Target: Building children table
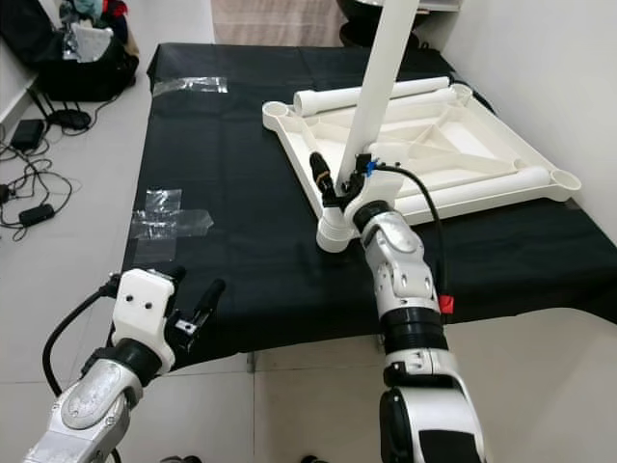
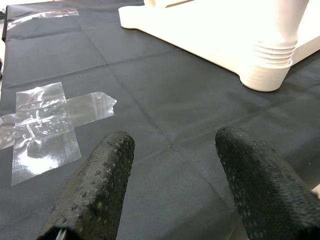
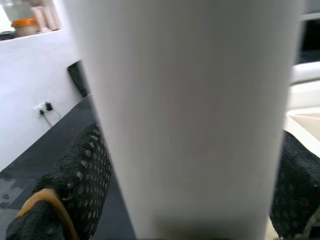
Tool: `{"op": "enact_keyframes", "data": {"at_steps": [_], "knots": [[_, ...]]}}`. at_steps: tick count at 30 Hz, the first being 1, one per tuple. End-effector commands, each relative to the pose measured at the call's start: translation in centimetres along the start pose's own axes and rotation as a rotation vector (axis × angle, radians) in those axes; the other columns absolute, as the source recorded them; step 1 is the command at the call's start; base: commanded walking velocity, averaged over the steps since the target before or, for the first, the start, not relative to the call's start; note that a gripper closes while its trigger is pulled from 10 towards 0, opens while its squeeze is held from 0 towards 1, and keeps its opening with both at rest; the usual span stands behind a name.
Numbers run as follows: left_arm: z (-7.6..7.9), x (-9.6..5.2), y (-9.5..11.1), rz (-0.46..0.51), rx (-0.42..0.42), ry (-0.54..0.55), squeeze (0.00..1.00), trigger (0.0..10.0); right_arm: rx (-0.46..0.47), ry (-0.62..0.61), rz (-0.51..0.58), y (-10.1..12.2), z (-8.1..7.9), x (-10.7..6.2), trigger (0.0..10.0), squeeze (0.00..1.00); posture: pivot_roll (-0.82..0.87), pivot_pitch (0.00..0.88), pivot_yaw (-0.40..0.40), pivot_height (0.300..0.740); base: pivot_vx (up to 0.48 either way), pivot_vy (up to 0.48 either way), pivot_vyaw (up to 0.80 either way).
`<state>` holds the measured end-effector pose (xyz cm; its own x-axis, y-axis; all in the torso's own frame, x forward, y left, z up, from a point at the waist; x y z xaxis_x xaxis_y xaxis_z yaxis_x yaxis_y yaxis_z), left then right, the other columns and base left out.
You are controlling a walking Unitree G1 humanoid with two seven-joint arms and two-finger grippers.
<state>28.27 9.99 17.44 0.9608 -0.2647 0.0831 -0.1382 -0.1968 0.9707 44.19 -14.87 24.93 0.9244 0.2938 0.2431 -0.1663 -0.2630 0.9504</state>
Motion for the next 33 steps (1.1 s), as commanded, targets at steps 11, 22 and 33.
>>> {"op": "enact_keyframes", "data": {"at_steps": [11, 22, 33], "knots": [[0.4, -0.2, -0.5, -0.016, 0.003, -0.010, 0.00, 10.0, 0.026, 0.109, -0.005, 1.2, 0.8, 0.8, 10.0, 0.00, 0.09, 0.193, -0.115, 0.740, 0.000, 0.000, 0.00], [0.5, -0.3, -0.4, -0.017, 0.003, -0.015, 0.00, 10.0, 0.066, 0.433, -0.164, -0.2, -1.9, 0.4, 10.0, 0.00, 0.09, 0.203, -0.110, 0.740, 0.000, 0.000, 0.00], [0.7, -0.3, -0.3, -0.015, 0.004, -0.020, 0.00, 10.0, 0.073, 0.417, -0.157, -0.4, -1.8, 0.7, 0.0, 0.00, 0.09, 0.204, -0.108, 0.740, 0.000, 0.000, 0.00]]}}
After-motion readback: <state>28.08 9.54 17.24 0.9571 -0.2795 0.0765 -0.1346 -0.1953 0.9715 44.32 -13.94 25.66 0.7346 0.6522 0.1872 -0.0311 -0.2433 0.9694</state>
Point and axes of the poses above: a point about 5 cm out from each wrist's last joint towards the gripper, its own x axis pointing out of the wrist towards the gripper, its own y axis along the axis of the wrist's last joint, z = x × y, the point moved 6 cm from there along x, pointing out of the wrist towards the gripper, and after that the axes turned 7 degrees about x, right-handed, at the moved point
